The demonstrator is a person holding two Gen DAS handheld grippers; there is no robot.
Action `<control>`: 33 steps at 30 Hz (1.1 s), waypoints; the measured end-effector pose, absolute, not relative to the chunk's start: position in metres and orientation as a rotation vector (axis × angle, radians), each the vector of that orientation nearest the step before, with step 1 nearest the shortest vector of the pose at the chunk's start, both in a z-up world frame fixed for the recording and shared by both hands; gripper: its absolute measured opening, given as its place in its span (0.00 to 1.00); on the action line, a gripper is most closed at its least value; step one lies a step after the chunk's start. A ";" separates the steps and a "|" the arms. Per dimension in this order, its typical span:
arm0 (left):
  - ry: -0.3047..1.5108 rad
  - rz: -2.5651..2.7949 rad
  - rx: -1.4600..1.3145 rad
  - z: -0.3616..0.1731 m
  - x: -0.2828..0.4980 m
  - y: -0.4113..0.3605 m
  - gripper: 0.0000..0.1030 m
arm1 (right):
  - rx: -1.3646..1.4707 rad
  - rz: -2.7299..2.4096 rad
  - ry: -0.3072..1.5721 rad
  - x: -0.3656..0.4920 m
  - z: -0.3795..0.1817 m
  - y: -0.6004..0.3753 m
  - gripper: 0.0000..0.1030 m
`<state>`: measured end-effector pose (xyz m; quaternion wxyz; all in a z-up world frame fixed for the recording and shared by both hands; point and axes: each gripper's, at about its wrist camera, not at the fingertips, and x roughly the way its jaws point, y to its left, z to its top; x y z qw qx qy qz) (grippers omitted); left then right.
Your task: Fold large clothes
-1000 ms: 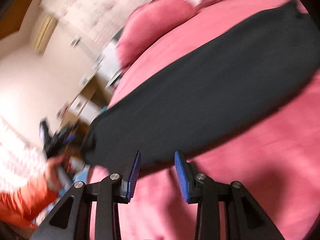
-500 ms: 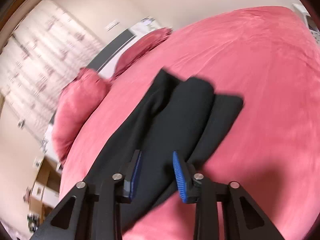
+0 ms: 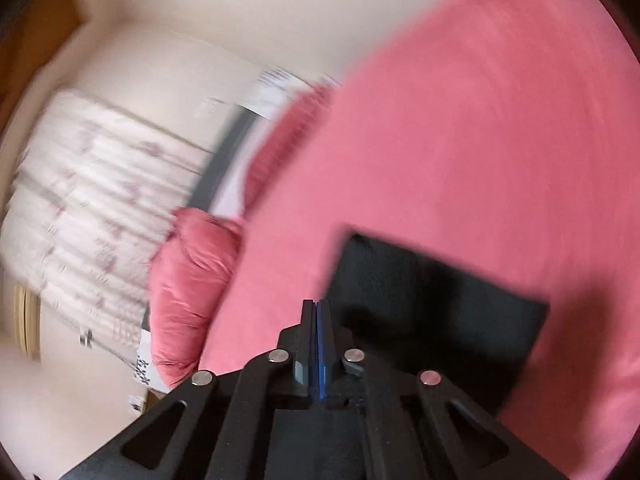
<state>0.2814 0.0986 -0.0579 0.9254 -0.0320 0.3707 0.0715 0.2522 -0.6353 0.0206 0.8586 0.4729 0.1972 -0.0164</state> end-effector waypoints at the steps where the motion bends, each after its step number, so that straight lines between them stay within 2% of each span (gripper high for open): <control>1: 0.759 0.147 -0.066 -0.058 0.280 0.098 1.00 | 0.956 -0.029 0.386 0.245 0.035 -0.631 0.00; 4: 0.755 0.146 -0.068 -0.058 0.279 0.097 1.00 | 0.880 -0.119 0.415 0.223 0.044 -0.631 0.01; 7: 0.755 0.146 -0.069 -0.059 0.278 0.097 1.00 | 0.832 -0.180 0.607 0.234 0.001 -0.636 0.07; 8: 0.756 0.147 -0.068 -0.059 0.277 0.097 1.00 | 0.850 -0.171 0.645 0.237 -0.013 -0.635 0.10; 9: 0.756 0.148 -0.067 -0.059 0.278 0.097 1.00 | 0.855 -0.185 0.681 0.240 -0.027 -0.636 0.18; 16: 0.755 0.148 -0.066 -0.058 0.278 0.096 1.00 | 0.937 -0.202 0.714 0.255 -0.061 -0.646 0.35; 17: 0.755 0.148 -0.066 -0.058 0.278 0.096 1.00 | 0.937 -0.203 0.726 0.260 -0.062 -0.646 0.33; 20: 0.755 0.147 -0.068 -0.058 0.278 0.095 1.00 | 0.973 -0.221 0.767 0.268 -0.061 -0.647 0.09; 23: 0.755 0.146 -0.070 -0.058 0.278 0.096 1.00 | 0.958 -0.179 0.745 0.288 -0.020 -0.640 0.07; 28: 0.755 0.147 -0.069 -0.057 0.278 0.096 1.00 | 0.807 -0.016 0.505 0.300 0.105 -0.612 0.05; 30: 0.755 0.146 -0.072 -0.057 0.278 0.096 1.00 | 0.793 -0.033 0.474 0.284 0.109 -0.620 0.05; 33: 0.753 0.141 -0.078 -0.057 0.278 0.096 1.00 | 0.821 -0.140 0.623 0.270 0.052 -0.645 0.05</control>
